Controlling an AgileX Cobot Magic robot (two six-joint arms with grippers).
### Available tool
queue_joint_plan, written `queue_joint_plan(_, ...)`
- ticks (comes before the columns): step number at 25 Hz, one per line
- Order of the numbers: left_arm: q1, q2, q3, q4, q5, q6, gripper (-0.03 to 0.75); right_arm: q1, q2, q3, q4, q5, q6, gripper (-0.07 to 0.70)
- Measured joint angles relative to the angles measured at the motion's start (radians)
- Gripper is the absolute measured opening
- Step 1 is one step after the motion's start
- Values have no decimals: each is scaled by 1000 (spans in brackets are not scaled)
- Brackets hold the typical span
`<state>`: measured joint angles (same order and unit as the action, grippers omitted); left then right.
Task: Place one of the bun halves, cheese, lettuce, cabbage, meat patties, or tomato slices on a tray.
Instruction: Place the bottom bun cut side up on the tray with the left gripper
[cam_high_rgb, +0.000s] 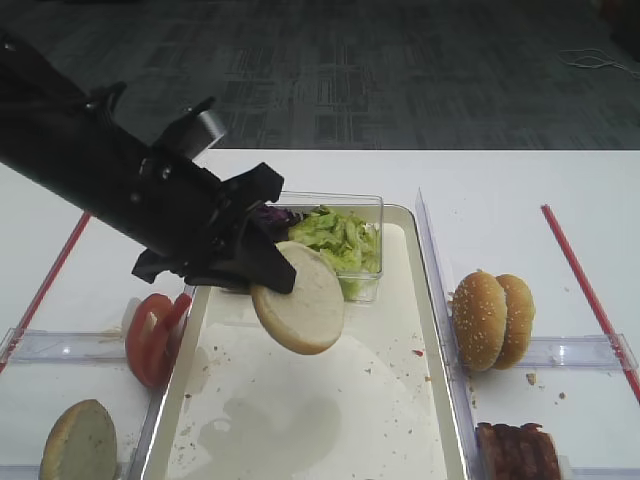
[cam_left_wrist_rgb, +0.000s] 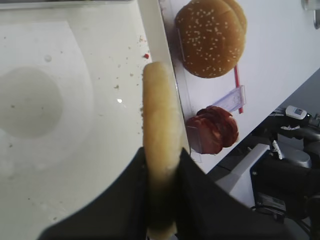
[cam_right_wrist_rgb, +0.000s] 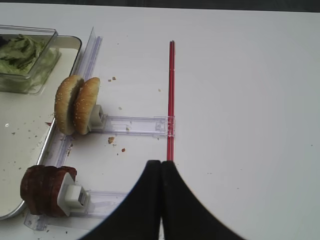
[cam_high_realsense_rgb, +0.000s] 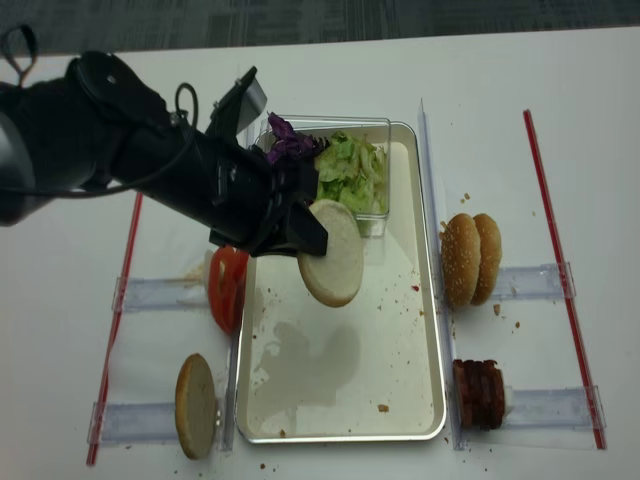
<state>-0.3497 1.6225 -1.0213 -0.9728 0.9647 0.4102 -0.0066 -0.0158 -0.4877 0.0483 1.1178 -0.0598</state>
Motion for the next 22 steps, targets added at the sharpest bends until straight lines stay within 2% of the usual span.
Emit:
queue_joint_plan(18,0,157,0,-2,-12,35,109,0,0,0,0,0,0,315)
queue_joint_plan(22,-26,178,0,-3,-13,45,109,0,0,0,0,0,0,315)
